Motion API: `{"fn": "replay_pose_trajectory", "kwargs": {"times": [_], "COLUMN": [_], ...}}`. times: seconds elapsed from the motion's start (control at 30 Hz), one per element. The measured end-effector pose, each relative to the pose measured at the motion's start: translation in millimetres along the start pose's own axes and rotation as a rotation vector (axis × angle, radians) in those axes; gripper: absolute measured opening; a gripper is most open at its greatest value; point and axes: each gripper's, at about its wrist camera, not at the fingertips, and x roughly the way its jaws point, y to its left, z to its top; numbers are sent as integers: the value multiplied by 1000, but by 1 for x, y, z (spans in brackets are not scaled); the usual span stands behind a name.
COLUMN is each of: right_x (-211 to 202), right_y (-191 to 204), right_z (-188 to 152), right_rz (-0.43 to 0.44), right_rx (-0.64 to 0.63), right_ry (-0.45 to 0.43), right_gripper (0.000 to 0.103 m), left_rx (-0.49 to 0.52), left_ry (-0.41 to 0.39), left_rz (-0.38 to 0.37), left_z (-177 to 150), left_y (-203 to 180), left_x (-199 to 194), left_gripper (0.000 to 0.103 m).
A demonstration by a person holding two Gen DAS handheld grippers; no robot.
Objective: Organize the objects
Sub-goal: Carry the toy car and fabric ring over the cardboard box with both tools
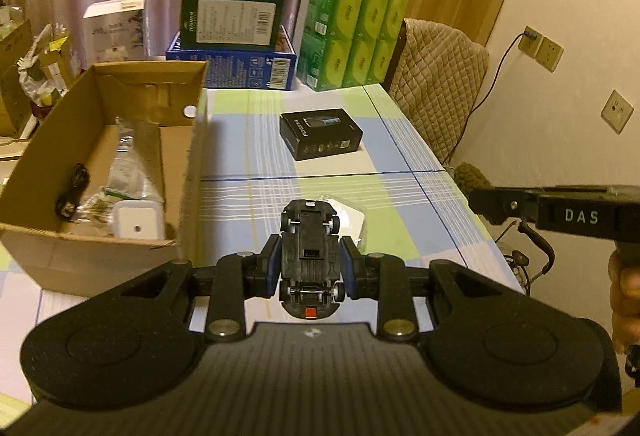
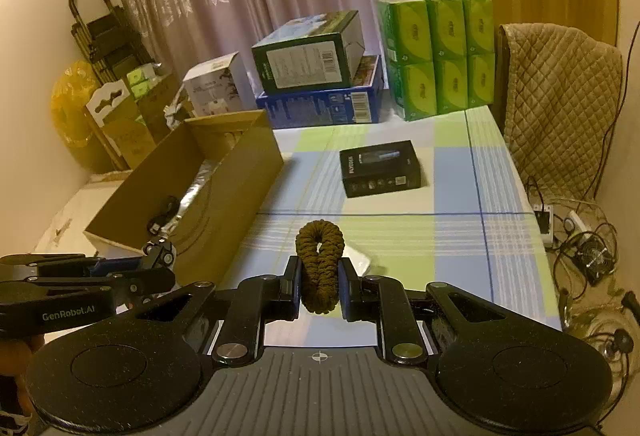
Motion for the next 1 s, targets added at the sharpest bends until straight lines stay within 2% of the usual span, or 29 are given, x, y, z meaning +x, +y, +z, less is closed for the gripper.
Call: {"fn": "replay_pose_trajectory", "kwargs": {"times": [0.43, 1.0], "right_x": [-13, 9], "right_y": [31, 61], "right_z": [-15, -17], "right_rz": [16, 70], "right_rx": [-14, -42], "right_ry": [-19, 7], "right_gripper": [15, 15], "left_rx": [-30, -58], "left_ry": [-31, -38], "left_rz": [26, 82], "left_z": [-14, -16], "left_y": [22, 57], "left_x": [-36, -52], "left_gripper": [25, 25]}}
